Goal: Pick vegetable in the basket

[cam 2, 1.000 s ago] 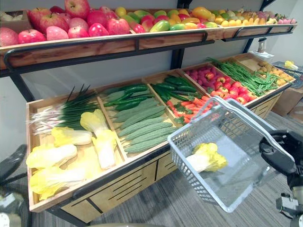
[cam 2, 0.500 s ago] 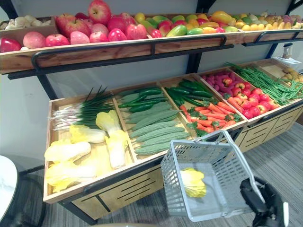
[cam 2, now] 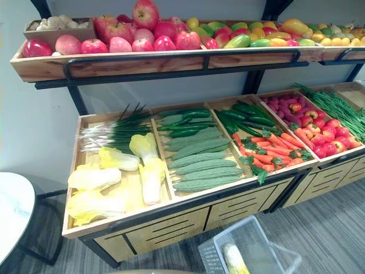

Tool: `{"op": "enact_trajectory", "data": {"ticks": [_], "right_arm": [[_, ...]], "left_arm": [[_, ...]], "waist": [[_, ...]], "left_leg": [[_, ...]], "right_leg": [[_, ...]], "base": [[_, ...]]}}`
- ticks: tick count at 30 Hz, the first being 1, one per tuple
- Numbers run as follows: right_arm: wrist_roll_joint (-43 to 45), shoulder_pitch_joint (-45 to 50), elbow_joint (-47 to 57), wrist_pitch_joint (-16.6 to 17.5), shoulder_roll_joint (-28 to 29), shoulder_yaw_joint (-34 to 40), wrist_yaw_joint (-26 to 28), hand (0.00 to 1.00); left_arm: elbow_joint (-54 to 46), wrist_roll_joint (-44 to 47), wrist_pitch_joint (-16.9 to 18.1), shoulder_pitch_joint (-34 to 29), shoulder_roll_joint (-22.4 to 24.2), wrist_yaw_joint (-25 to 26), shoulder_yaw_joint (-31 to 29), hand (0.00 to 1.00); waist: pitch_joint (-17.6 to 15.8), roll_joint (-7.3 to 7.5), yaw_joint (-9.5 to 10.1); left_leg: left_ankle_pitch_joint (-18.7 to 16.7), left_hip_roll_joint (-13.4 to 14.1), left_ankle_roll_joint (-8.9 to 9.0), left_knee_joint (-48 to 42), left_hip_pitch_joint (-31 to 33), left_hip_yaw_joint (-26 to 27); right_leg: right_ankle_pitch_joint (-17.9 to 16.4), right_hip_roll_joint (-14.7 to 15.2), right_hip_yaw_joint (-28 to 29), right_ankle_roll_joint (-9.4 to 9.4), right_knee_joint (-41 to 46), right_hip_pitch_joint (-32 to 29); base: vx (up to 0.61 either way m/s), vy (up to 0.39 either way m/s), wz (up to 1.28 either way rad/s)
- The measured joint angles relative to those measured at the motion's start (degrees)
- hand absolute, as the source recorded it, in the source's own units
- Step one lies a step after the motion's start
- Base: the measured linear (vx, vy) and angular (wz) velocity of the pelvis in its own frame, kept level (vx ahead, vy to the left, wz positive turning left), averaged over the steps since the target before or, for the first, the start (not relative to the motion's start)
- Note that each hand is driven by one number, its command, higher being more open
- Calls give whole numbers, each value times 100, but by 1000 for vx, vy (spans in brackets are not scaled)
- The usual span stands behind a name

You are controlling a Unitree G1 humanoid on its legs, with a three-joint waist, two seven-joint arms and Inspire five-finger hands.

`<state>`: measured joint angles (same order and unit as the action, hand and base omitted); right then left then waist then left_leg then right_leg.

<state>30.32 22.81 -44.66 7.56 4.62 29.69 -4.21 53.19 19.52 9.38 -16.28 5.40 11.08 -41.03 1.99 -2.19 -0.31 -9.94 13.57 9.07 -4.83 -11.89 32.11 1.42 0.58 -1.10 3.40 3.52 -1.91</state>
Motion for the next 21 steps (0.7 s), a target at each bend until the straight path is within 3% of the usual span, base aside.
{"op": "enact_trajectory", "data": {"ticks": [9, 21], "right_arm": [[132, -100, -838, -35, 4, 664, -25, 0], [-156, -164, -920, -125, 12, 334, -15, 0]], "left_arm": [[-10, 3, 5, 179, -3, -149, 195, 100], [-85, -166, 22, 214, -3, -63, 256, 100]], "waist": [[-239, 1, -21], [-383, 205, -27]], "left_leg": [[120, -64, 64, 350, -327, 81], [104, -100, 39, 281, -412, 49]], "right_leg": [[-183, -47, -2, 25, 198, 57], [-410, 48, -72, 29, 596, 8]], "base": [[13, -3, -1], [-40, -21, 2]]}}
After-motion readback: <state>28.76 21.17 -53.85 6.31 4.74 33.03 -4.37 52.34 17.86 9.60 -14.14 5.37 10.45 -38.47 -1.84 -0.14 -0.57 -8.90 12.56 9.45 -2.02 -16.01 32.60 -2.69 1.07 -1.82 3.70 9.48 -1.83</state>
